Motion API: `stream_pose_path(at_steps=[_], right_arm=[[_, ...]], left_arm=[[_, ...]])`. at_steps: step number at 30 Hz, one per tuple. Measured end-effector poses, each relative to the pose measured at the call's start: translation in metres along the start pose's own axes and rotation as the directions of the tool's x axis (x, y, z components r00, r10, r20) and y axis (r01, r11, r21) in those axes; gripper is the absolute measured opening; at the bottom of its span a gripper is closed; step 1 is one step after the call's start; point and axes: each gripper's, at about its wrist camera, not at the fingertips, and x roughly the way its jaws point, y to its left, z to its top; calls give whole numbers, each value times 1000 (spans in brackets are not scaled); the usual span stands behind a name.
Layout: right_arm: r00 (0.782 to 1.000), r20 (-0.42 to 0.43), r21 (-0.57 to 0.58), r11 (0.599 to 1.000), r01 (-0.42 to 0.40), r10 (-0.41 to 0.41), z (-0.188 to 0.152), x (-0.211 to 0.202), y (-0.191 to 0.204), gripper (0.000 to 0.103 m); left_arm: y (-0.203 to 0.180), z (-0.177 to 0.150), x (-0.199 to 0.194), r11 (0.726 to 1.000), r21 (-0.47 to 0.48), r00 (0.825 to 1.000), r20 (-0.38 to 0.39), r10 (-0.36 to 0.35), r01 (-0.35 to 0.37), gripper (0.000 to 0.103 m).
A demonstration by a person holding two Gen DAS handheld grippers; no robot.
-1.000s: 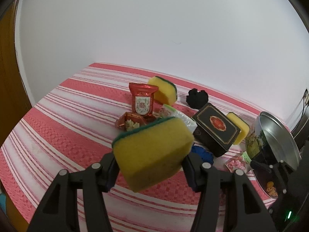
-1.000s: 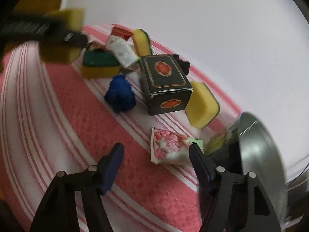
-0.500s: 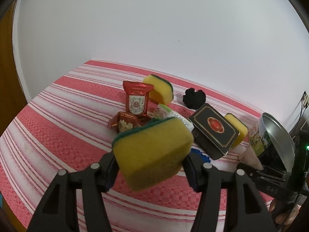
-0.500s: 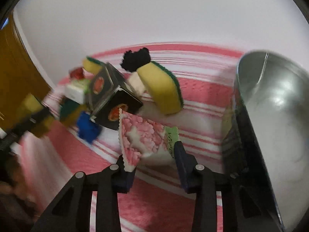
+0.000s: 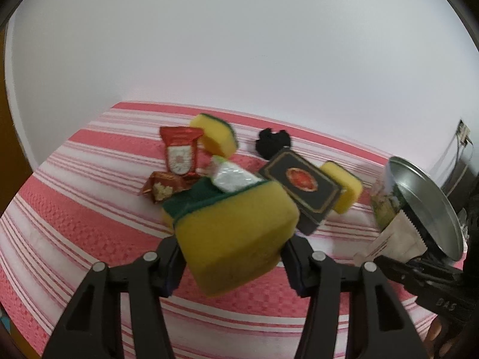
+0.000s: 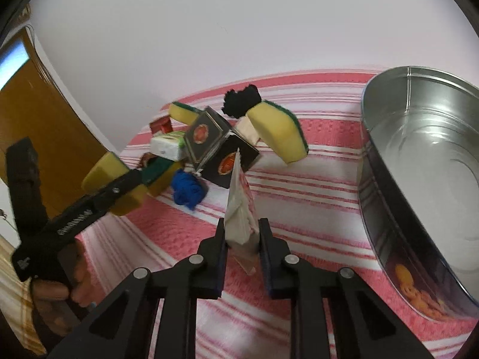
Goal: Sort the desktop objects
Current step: 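Carry the white packet with the right tool while the left tool carries the sponge to the basin, then open the right tool over the basin while the left tool drops the sponge in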
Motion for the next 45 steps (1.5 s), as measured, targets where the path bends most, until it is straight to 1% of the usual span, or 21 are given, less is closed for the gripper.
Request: stream_pose_path(at_steps=[4, 7, 9, 14, 16, 18, 20, 22, 25, 28, 29, 30, 31, 32, 33, 34, 36, 37, 39, 42, 45], right_arm=[[997, 68, 12, 999, -38, 37, 1, -31, 0, 21], [991, 135, 3, 1000, -24, 23, 4, -53, -3, 21], [981, 193, 0, 1000, 20, -20, 6, -73, -10, 21], [931, 311, 48, 982, 184, -190, 9, -121, -43, 21], [901, 339, 77, 962, 261, -271, 13, -132, -61, 21], [882, 339, 102, 945, 312, -328, 16, -137, -77, 21], [866, 328, 143, 926, 349, -377, 19, -137, -98, 21], [857, 302, 168, 909, 382, -416, 21, -131, -116, 21], [856, 255, 208, 890, 405, -449, 20, -118, -139, 21], [852, 253, 235, 883, 406, -459, 18, -109, -152, 23], [852, 255, 245, 883, 401, -458, 17, -108, -154, 24], [856, 254, 254, 885, 390, -450, 18, -103, -156, 25], [858, 259, 263, 888, 378, -443, 17, -102, -158, 27], [853, 273, 272, 886, 376, -445, 17, -102, -159, 29], [844, 292, 280, 884, 373, -449, 14, -106, -162, 35], [829, 323, 297, 881, 369, -456, 11, -106, -163, 43], [809, 360, 326, 875, 357, -465, 7, -103, -162, 55], [792, 389, 349, 871, 345, -470, 4, -105, -163, 63], [756, 445, 374, 867, 330, -480, -2, -114, -160, 72], [661, 536, 381, 849, 366, -525, -5, -123, -148, 73], [567, 605, 363, 827, 430, -560, -13, -129, -129, 94]], left_arm=[[-23, 3, -10, 999, 33, 999, 14, -44, 43, 55], [-47, 8, -15, 995, 70, 997, 19, -72, 71, 55], [-68, 11, -18, 990, 102, 995, 21, -102, 100, 55], [-132, 23, -24, 958, 201, 976, 26, -214, 205, 55], [-160, 28, -21, 943, 233, 967, 29, -252, 239, 55], [-188, 31, -14, 921, 259, 953, 5, -303, 292, 55], [-214, 32, -3, 906, 278, 945, -23, -326, 320, 55], [-238, 30, 9, 892, 304, 942, -57, -332, 333, 55], [-268, 24, 27, 879, 335, 941, -107, -322, 339, 56], [-286, 18, 40, 875, 353, 943, -148, -297, 331, 59], [-292, 16, 45, 877, 355, 945, -162, -283, 323, 64], [-294, 15, 47, 881, 348, 946, -173, -274, 319, 75], [-295, 15, 49, 888, 340, 948, -178, -262, 309, 77], [-295, 15, 49, 898, 331, 954, -171, -247, 292, 79], [-295, 13, 49, 903, 326, 957, -160, -241, 281, 80], [-294, 14, 47, 905, 325, 960, -147, -237, 273, 81], [-293, 16, 47, 911, 324, 966, -127, -225, 255, 93], [-291, 16, 44, 915, 324, 970, -108, -218, 242, 96], [-286, 17, 40, 916, 337, 976, -65, -209, 219, 98], [-283, 15, 33, 912, 376, 984, 1, -180, 166, 98], [-273, 13, 28, 912, 397, 987, 68, -143, 105, 99]])
